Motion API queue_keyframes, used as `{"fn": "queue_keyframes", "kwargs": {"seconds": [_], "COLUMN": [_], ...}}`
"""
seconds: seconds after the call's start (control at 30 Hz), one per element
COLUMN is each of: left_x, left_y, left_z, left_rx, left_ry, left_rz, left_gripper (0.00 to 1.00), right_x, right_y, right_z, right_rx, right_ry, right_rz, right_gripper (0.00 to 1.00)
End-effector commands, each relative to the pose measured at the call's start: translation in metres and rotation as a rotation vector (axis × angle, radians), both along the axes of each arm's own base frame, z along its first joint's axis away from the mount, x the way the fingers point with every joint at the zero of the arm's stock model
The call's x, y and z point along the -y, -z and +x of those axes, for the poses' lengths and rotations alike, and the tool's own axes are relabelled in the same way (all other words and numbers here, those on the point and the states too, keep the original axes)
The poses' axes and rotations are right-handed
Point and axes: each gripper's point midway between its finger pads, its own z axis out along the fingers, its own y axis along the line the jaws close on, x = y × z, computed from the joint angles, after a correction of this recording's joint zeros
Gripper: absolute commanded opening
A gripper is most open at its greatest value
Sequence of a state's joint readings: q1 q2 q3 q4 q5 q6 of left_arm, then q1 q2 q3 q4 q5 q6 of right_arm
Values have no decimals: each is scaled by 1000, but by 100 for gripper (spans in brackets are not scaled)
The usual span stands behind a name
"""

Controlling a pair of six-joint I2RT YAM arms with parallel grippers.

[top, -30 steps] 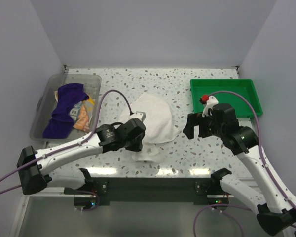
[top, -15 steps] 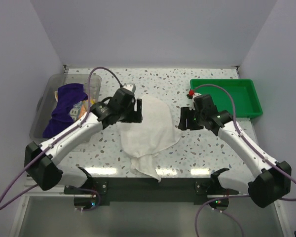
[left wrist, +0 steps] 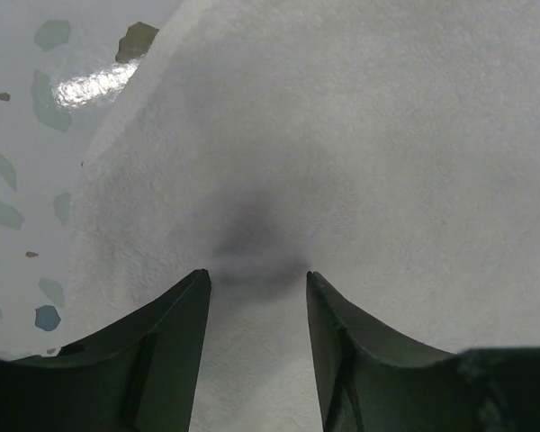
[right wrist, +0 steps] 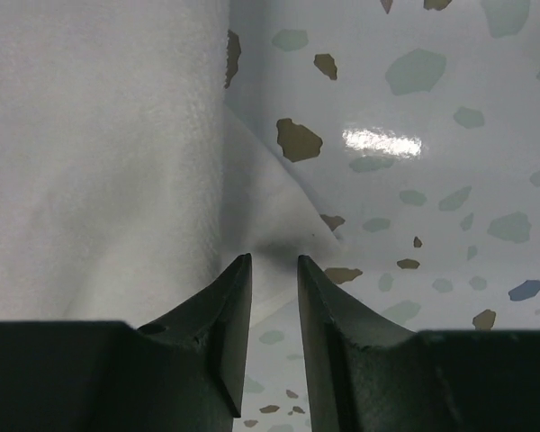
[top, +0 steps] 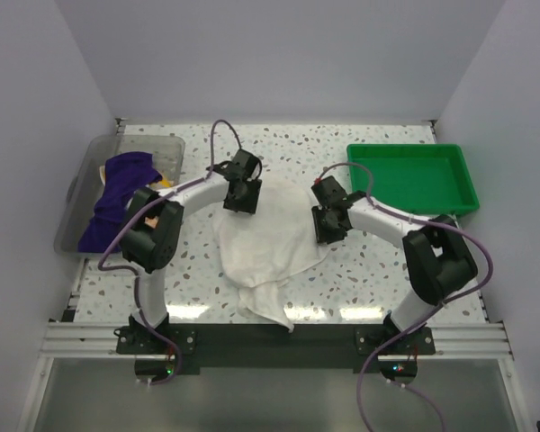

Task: Fold and stack the towels
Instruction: Flatten out the crumpled towel

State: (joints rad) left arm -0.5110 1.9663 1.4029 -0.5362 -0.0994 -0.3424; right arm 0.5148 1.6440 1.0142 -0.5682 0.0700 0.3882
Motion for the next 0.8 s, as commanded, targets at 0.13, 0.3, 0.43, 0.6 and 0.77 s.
{"fn": "queue_keyframes", "kwargs": {"seconds": [0.13,0.3,0.43,0.6,0.77], "left_x": [-21,-51,-69,-66,-53], "left_y": [28,53,56,45,30], "left_z": [-24,-95,-147,-190,-216], "left_rx": [-67,-231,-343,-435,-485], "left_ry": [-28,-83,-105,-102,-80], "left_rz": [56,85,91,-3,-129], "left_gripper": [38,31,26,28,29], "right_x": [17,38,50,57,50], "right_y": [13,19,20,9,-12], "right_z": [17,6,0,7,23], "right_rx": [25,-4,-33,-35,5], "right_ry": [44,76,114,148,95], "right_rz": [-147,-235,-252,-202,-154], "right_gripper": [25,23,23,23,24]}}
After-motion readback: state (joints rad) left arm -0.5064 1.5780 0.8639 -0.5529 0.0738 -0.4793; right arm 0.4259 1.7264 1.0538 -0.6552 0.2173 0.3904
